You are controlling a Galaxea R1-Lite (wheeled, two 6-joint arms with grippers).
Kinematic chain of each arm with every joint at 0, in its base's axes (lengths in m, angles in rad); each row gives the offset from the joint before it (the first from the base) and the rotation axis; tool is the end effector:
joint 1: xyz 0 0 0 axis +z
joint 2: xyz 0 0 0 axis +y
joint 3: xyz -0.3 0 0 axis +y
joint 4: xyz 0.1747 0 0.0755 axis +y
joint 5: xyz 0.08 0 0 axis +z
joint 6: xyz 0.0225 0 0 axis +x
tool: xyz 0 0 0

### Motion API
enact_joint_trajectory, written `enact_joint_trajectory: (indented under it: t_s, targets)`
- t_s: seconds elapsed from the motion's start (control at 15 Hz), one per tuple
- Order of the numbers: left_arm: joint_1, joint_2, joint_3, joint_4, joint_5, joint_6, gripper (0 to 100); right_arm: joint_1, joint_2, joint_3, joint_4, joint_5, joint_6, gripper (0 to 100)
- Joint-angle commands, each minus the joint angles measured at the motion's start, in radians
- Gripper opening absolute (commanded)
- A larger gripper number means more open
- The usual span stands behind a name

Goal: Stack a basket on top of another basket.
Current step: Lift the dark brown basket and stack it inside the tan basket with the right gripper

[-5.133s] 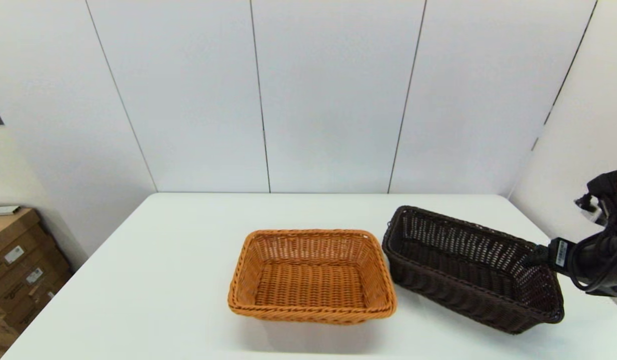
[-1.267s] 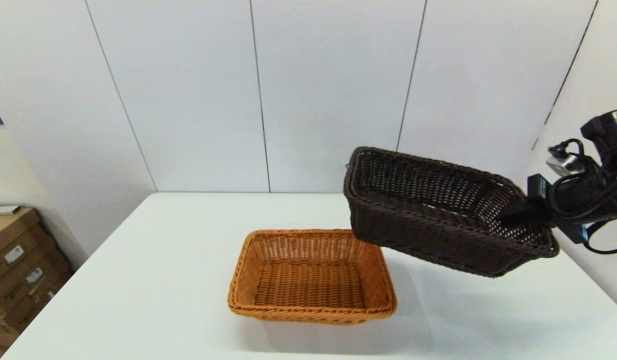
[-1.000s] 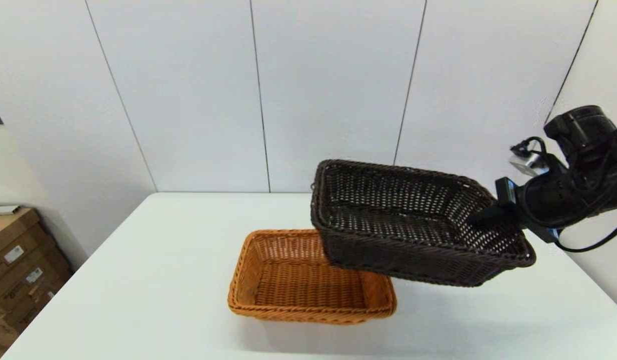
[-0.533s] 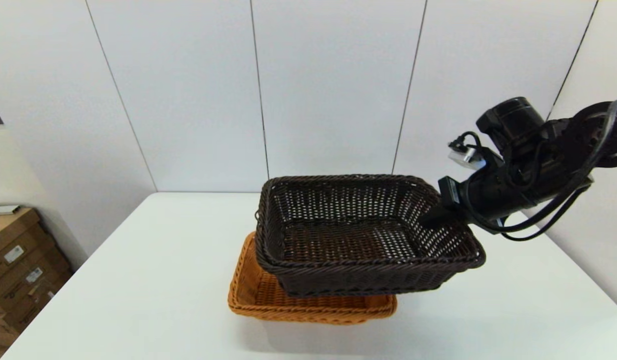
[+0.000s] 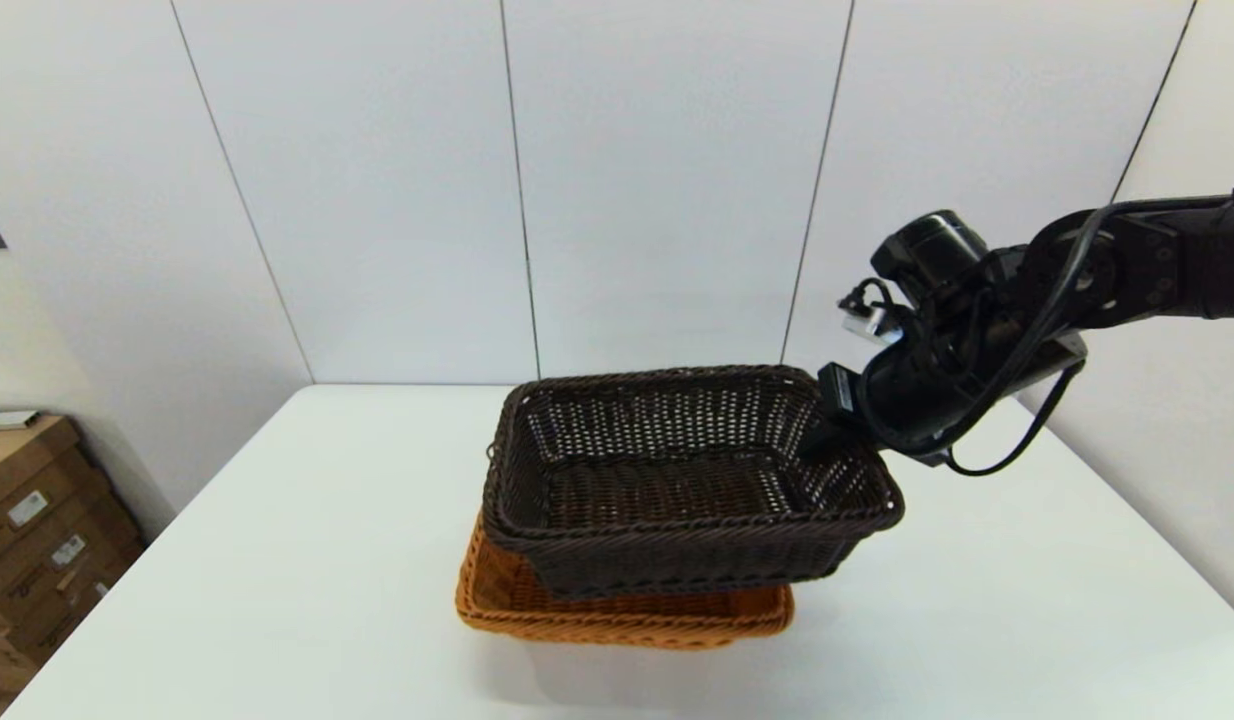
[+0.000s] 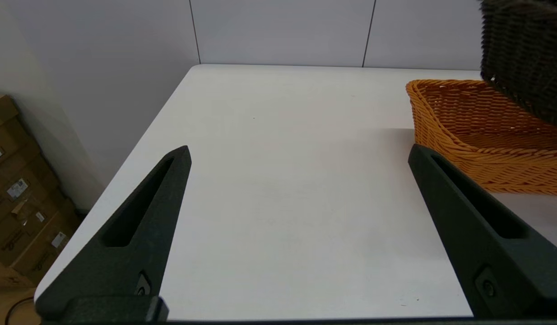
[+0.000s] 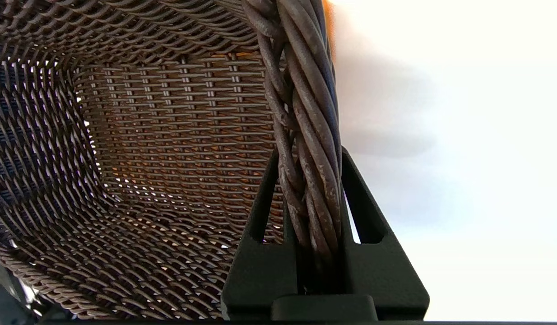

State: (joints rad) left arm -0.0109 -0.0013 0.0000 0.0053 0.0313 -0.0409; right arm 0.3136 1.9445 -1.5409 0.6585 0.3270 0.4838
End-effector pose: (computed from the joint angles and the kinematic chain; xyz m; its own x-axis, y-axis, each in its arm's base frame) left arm -0.0229 0.0010 0.0749 0.9998 0.0204 -0.0040 -0.0205 0.9990 -0.0408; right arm 0.3299 0.1146 0.1916 0.3396 0.4478 -0.8271 -0.0039 0.8800 0.4749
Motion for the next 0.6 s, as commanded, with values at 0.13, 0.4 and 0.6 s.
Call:
enact_joint_trajectory:
  t_s: [0.13,0.4,0.6]
  targets:
    - [0.0,0.0,0.0,0.001,0.001,-0.001,100,0.042,0.056,-0.045,0.0,-0.016,0.064,0]
    - [0.0,0.0,0.0,-0.001,0.001,-0.001,100,0.09,0.09,-0.074,-0.007,-0.062,0.136,0]
    - [0.0,0.0,0.0,0.001,0.001,-0.001,100,0.12,0.1,-0.087,-0.008,-0.088,0.173,0]
